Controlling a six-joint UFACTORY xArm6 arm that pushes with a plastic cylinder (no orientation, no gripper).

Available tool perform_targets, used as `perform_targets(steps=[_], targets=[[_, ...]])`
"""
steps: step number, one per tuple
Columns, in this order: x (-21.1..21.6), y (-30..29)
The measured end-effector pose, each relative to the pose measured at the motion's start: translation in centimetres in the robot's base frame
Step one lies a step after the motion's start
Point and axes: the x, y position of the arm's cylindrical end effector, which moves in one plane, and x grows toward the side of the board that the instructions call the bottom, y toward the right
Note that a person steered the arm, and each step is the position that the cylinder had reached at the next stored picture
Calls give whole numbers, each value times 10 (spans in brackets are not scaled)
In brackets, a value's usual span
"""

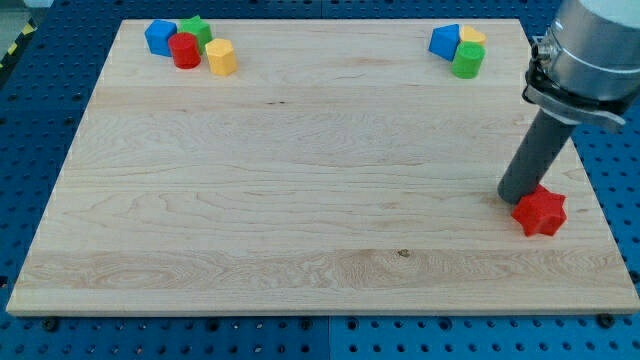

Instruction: Point your arm at the blue triangle

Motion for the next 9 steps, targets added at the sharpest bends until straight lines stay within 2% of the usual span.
perform_targets(steps=[2, 5, 6, 7, 9], targets=[[32, 6], [-48, -1], [-58, -32], [-86, -73], [-166, -123]])
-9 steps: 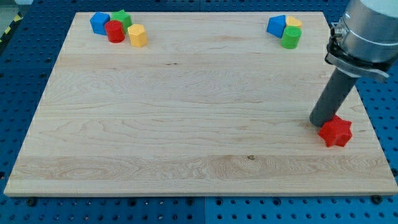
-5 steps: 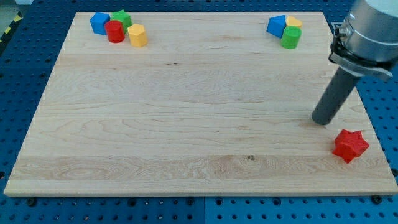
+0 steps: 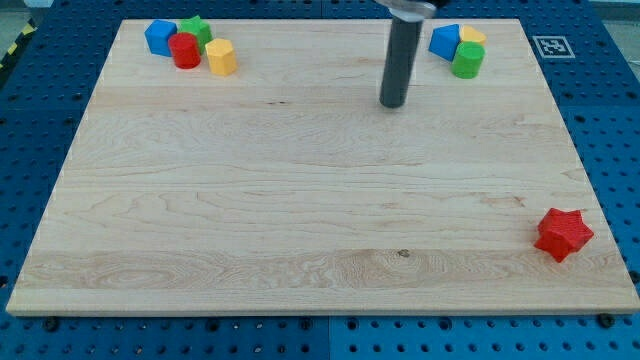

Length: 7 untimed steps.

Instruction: Point your arm at the blue triangle

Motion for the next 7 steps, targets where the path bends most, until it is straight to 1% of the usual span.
perform_targets(steps=[2, 3, 5, 6, 7], targets=[[-112, -1], [-154, 29], [-146, 40], [-135, 69], [-125, 85]])
